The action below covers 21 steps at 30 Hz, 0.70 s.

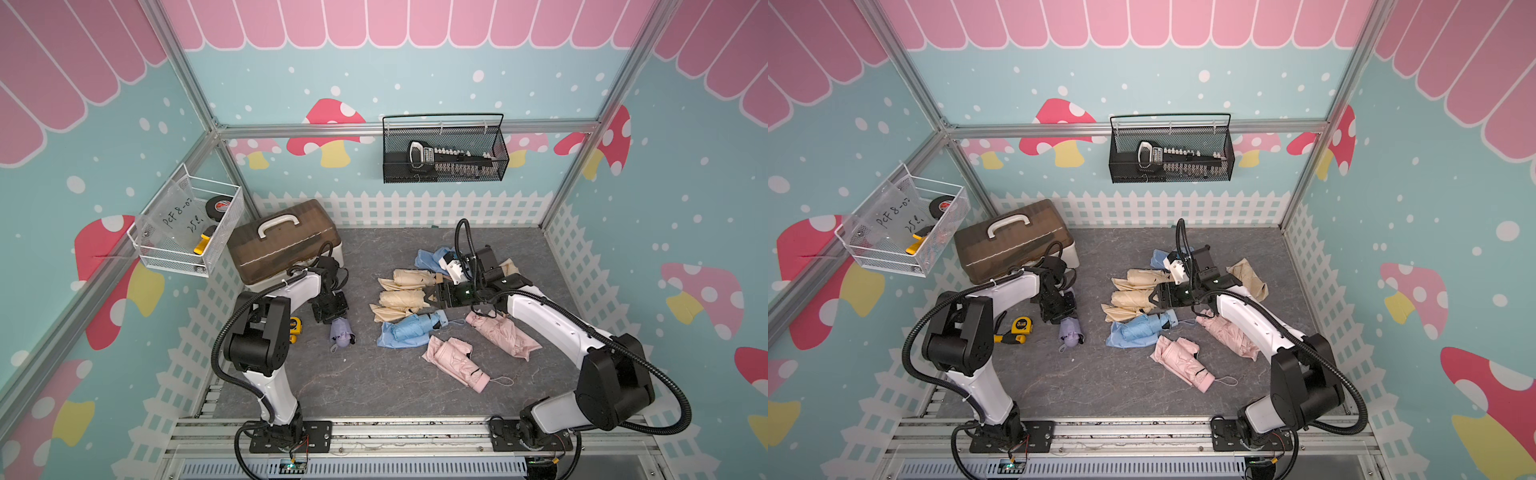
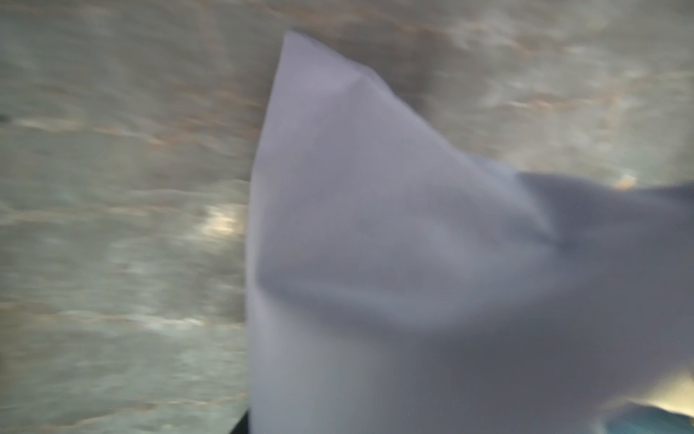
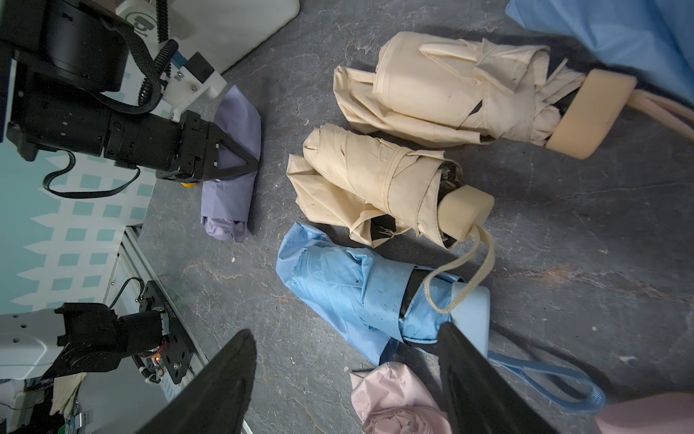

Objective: Take umbrellas out of sleeves
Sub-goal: Pick up the umbrella from the center of the board, then take out the umbrella from the umbrella sleeve.

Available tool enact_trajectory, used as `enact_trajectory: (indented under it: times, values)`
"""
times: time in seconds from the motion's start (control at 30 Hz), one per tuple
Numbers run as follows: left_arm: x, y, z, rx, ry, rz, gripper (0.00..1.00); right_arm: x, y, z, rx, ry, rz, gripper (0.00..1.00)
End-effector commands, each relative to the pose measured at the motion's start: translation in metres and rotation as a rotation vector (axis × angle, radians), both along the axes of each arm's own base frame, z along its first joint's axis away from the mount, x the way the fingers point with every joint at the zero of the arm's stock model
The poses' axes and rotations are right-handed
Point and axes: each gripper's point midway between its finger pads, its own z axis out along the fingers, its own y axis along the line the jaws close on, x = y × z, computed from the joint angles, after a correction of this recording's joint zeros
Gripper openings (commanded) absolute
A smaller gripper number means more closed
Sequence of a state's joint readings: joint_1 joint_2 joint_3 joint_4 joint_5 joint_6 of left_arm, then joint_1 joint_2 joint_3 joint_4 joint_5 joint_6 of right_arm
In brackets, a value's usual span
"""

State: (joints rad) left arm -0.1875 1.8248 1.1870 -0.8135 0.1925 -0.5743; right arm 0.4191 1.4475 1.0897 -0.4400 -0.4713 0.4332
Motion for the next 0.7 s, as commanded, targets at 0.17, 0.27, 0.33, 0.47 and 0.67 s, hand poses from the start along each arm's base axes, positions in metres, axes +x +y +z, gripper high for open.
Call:
enact_trajectory:
  times: [0.17, 0.27, 0.33, 0.47, 0.67]
  values:
    - [0.072, -0.089, 0.126, -0.306, -0.354, 0.014, 0.20, 0.024, -0.032, 0.037, 0.141, -0.015, -0.172, 0.78]
    - [0.095, -0.107, 0.169, -0.417, -0.498, 0.048, 0.18, 0.030, -0.028, 0.058, 0.286, 0.000, -0.149, 0.77]
    - [0.109, -0.114, 0.193, -0.489, -0.580, 0.087, 0.19, 0.034, -0.023, 0.073, 0.320, -0.024, -0.125, 0.77]
    - [0.131, -0.129, 0.229, -0.610, -0.704, 0.119, 0.19, 0.039, -0.016, 0.099, 0.410, -0.069, -0.107, 0.77]
    - [0.150, -0.143, 0.268, -0.805, -0.853, 0.220, 0.19, 0.051, -0.008, 0.123, 0.551, -0.096, -0.121, 0.77]
